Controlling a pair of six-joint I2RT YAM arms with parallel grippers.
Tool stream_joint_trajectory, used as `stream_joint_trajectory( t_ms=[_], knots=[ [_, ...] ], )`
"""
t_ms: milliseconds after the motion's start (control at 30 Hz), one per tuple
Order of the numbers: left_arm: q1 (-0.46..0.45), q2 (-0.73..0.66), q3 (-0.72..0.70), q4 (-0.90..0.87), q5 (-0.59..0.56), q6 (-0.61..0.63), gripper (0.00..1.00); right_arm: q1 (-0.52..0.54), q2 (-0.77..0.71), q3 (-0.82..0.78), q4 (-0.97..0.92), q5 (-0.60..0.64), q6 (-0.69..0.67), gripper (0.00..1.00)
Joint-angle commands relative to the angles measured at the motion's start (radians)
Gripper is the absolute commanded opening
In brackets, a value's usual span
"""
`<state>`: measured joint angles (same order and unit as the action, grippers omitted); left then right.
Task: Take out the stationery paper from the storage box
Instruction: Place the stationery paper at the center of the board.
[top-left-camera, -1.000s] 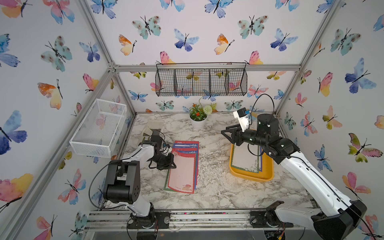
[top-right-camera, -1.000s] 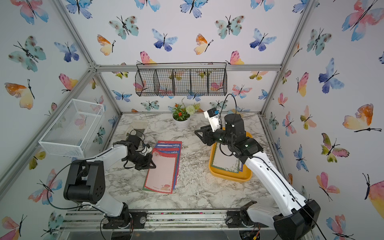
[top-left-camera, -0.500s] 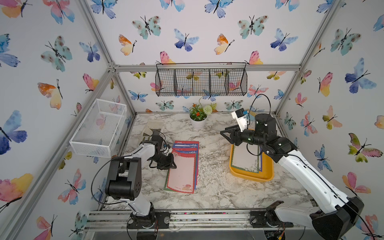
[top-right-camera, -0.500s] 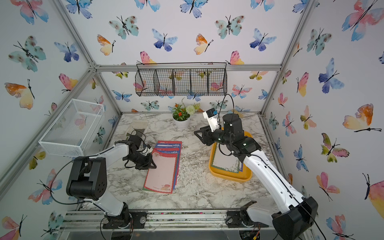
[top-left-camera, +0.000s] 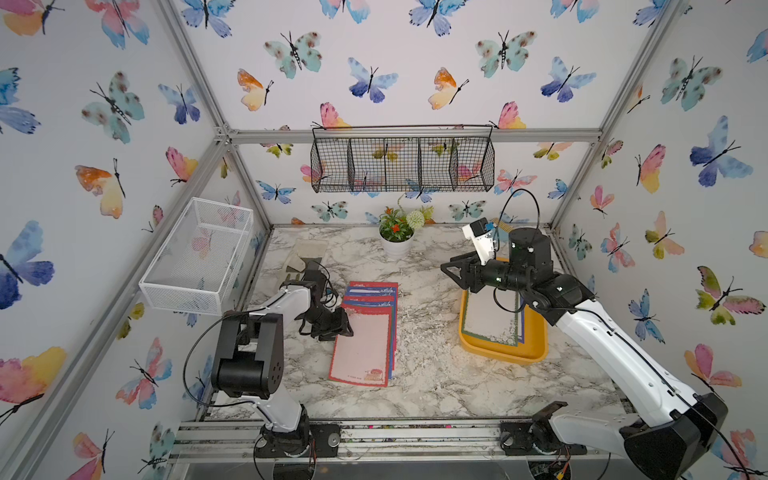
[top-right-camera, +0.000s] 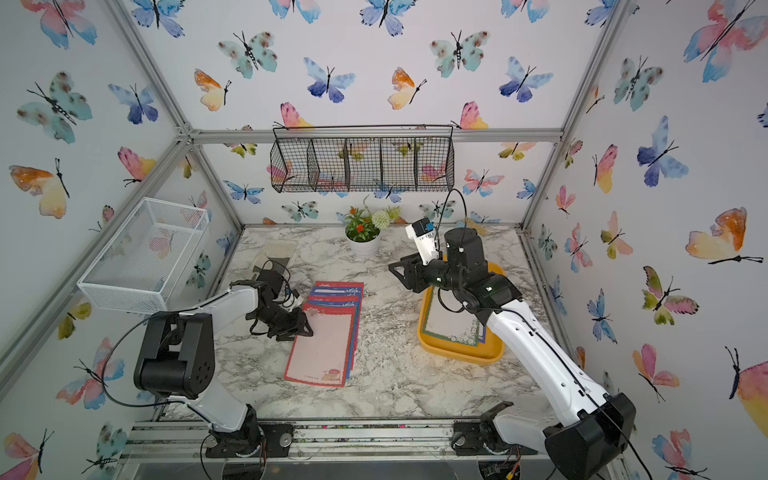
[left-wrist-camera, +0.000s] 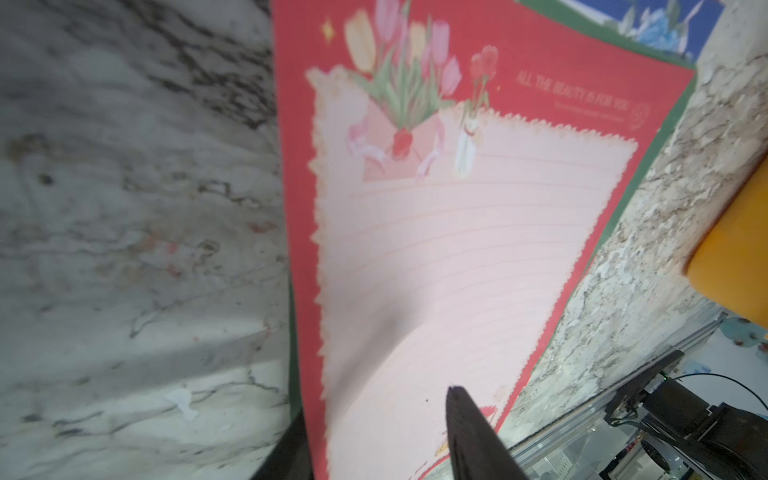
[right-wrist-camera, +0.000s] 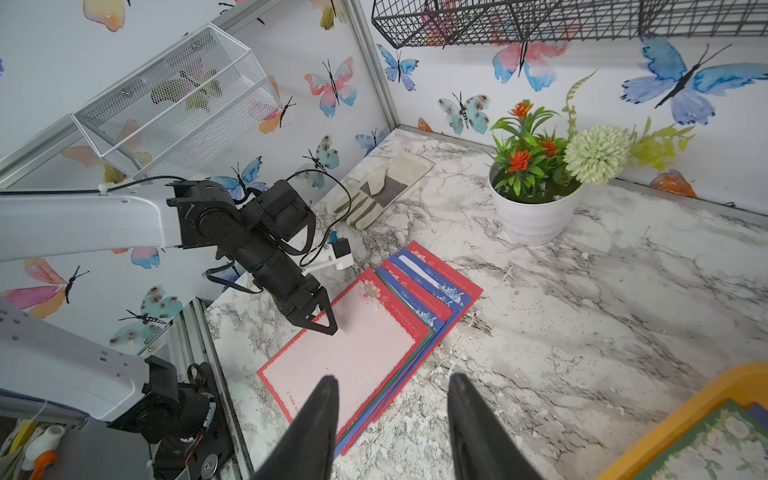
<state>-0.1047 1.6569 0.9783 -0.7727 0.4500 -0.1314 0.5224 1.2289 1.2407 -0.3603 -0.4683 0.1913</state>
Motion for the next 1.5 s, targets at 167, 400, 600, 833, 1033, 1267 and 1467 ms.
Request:
stream_joint_trajectory(
  t_ms=[167, 400, 600, 833, 1033, 1267, 1467],
  knots=[
    [0.006, 0.022, 0.035, -0.037, -0.148, 0.000, 0.59, 0.000, 0.002, 0.016, -0.016, 0.025, 0.004, 0.46],
    [0.006, -0.014, 0.066, -0.036, -0.184, -0.011, 0.59, -0.001, 0.008, 0.022, -0.035, 0.052, 0.004, 0.46],
    [0.006, -0.062, 0.134, -0.056, -0.261, -0.023, 0.58, -0.001, 0.030, 0.042, -0.094, 0.136, -0.002, 0.47],
    [-0.012, -0.104, 0.300, -0.056, -0.306, -0.034, 0.58, -0.001, 0.059, 0.088, -0.188, 0.292, -0.022, 0.48],
    [-0.107, -0.087, 0.521, -0.042, -0.344, -0.029, 0.58, -0.001, 0.066, 0.099, -0.259, 0.464, -0.051, 0.50],
    [-0.291, -0.053, 0.660, 0.123, -0.391, -0.013, 0.58, -0.007, 0.050, 0.063, -0.283, 0.674, -0.056, 0.49],
    [-0.446, -0.001, 0.691, 0.307, -0.410, 0.046, 0.59, -0.048, 0.043, 0.023, -0.280, 0.724, -0.052, 0.47]
  ],
)
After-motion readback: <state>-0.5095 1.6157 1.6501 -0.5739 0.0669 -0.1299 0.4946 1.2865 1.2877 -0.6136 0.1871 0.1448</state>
